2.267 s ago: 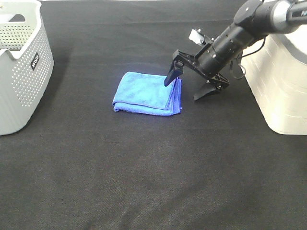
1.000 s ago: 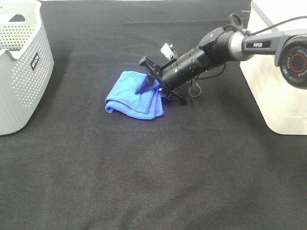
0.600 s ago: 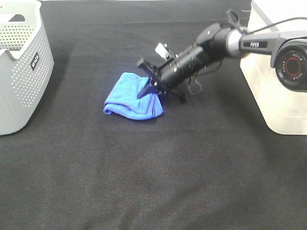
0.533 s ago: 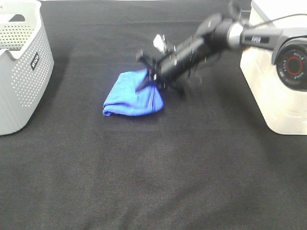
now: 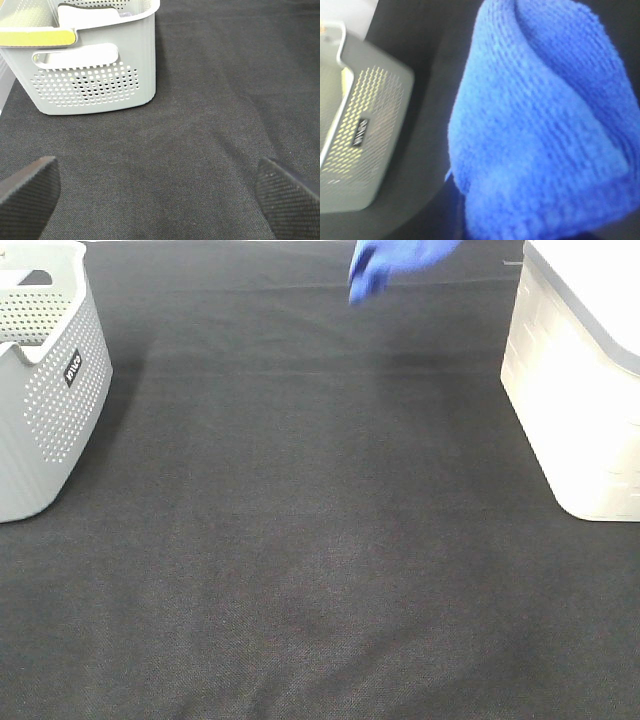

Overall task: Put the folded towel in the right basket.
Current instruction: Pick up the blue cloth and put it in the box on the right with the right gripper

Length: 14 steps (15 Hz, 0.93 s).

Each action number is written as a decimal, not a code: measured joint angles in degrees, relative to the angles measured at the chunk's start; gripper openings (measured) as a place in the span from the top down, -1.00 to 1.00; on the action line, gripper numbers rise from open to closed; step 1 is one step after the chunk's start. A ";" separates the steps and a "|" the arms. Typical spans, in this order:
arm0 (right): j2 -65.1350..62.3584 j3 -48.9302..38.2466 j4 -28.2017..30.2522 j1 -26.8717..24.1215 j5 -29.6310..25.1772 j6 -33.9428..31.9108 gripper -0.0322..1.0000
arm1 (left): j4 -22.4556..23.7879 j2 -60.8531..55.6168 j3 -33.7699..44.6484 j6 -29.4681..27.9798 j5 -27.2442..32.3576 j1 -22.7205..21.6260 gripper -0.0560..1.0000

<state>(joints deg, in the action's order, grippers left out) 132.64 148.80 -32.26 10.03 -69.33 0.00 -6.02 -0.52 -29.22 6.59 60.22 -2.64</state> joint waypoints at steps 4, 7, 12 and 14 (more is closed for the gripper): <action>-14.84 -6.19 21.94 -2.98 -0.17 2.86 0.66 | 0.00 0.00 0.00 0.00 0.00 0.00 -0.98; -20.80 -17.99 37.18 -4.93 -0.52 2.98 0.66 | 0.00 0.00 0.00 0.00 0.00 0.00 -0.98; -17.88 -28.99 37.99 -17.25 -1.03 2.86 0.66 | 0.00 0.00 0.00 0.00 0.00 0.00 -0.98; -15.53 -29.11 33.86 -19.31 -1.03 2.64 0.66 | 0.00 0.00 0.00 0.00 0.00 0.00 -0.98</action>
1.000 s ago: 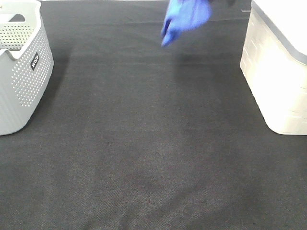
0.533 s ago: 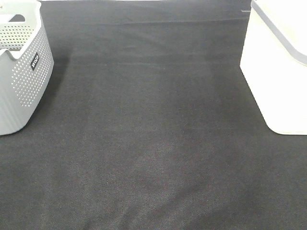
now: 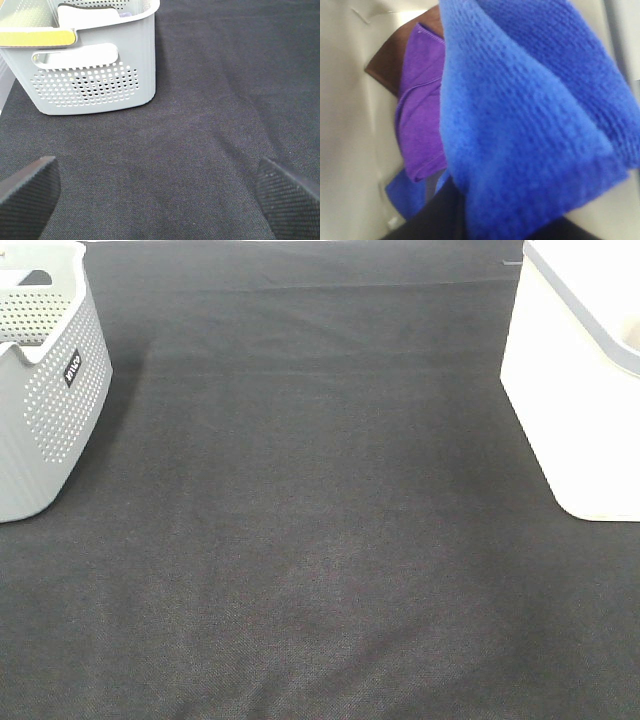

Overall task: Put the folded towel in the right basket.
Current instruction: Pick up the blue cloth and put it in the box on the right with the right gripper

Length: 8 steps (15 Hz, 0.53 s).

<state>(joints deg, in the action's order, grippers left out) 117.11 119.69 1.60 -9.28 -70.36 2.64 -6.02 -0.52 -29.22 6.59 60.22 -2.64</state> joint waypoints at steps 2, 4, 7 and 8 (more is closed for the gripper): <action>2.06 0.00 -4.13 0.11 0.06 -0.06 0.66 | 0.00 0.00 0.00 0.00 0.00 0.00 -0.98; 3.38 0.00 -4.70 0.11 0.06 -0.86 0.66 | 0.00 0.00 0.00 0.00 0.00 0.00 -0.98; 4.41 -0.06 -4.64 0.11 0.06 -5.67 -0.43 | 0.00 0.00 0.00 0.00 0.00 0.00 -0.98; 4.41 -0.06 -4.64 0.11 0.06 -5.67 -0.72 | 0.00 0.00 0.00 0.00 0.00 0.00 -0.98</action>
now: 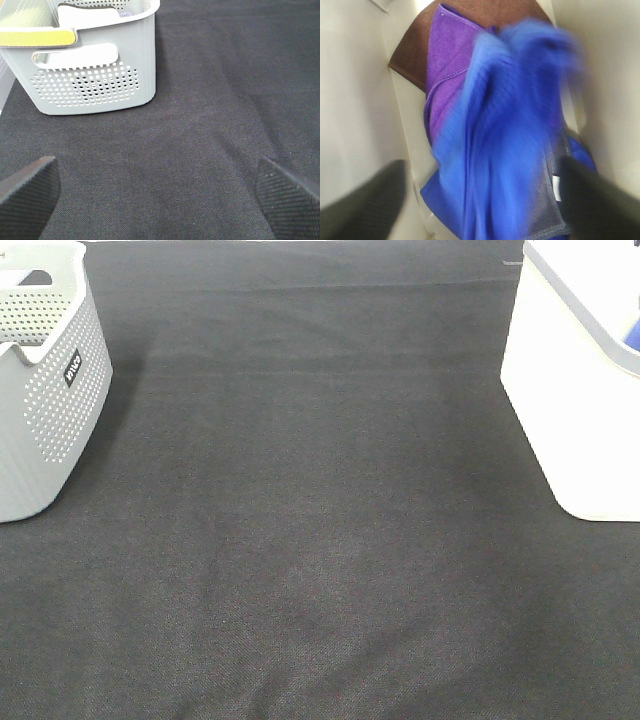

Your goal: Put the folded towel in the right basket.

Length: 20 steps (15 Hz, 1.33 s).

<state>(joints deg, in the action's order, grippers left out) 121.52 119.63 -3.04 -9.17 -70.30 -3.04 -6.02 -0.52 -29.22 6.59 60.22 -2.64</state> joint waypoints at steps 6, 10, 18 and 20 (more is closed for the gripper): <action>-1.89 0.00 -2.75 0.97 0.06 0.06 -0.94 | 0.00 0.00 0.00 0.00 0.00 0.00 -0.98; -9.85 0.00 0.00 9.17 0.17 0.06 -0.94 | 0.00 0.00 0.00 0.00 0.00 0.00 -0.98; -43.89 -29.22 -0.29 10.71 0.86 0.11 -0.94 | 0.00 0.00 0.00 0.00 0.00 0.00 -0.98; -62.17 -47.56 0.23 10.71 0.74 0.17 -0.94 | 0.00 0.00 0.00 0.00 0.00 0.00 -0.98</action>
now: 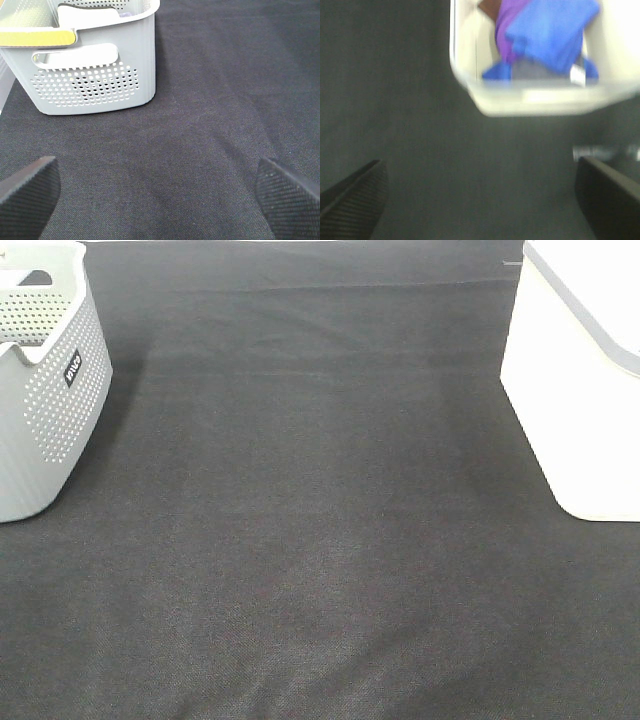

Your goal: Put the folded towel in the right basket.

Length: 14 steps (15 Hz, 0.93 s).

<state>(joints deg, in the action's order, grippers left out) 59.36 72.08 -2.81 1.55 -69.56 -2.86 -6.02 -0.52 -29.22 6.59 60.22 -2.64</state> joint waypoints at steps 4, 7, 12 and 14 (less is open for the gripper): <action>-28.76 -22.52 0.00 0.00 -0.57 -0.06 -0.94 | 0.00 0.00 0.00 0.00 0.00 0.00 -0.98; -42.23 -31.28 0.97 0.00 -0.63 0.00 -0.94 | 0.00 0.00 0.00 0.00 0.00 0.00 -0.98; -59.53 -43.03 1.49 0.00 -0.74 0.00 -0.94 | 0.00 0.00 0.00 0.00 0.00 0.00 -0.98; -59.53 -43.66 1.66 0.00 0.17 1.43 -0.94 | -0.17 0.00 0.00 0.00 0.00 0.00 -0.98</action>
<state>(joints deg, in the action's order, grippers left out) -0.17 28.42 -1.15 1.55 -69.39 -1.43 -6.19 -0.52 -29.22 6.59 60.22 -2.64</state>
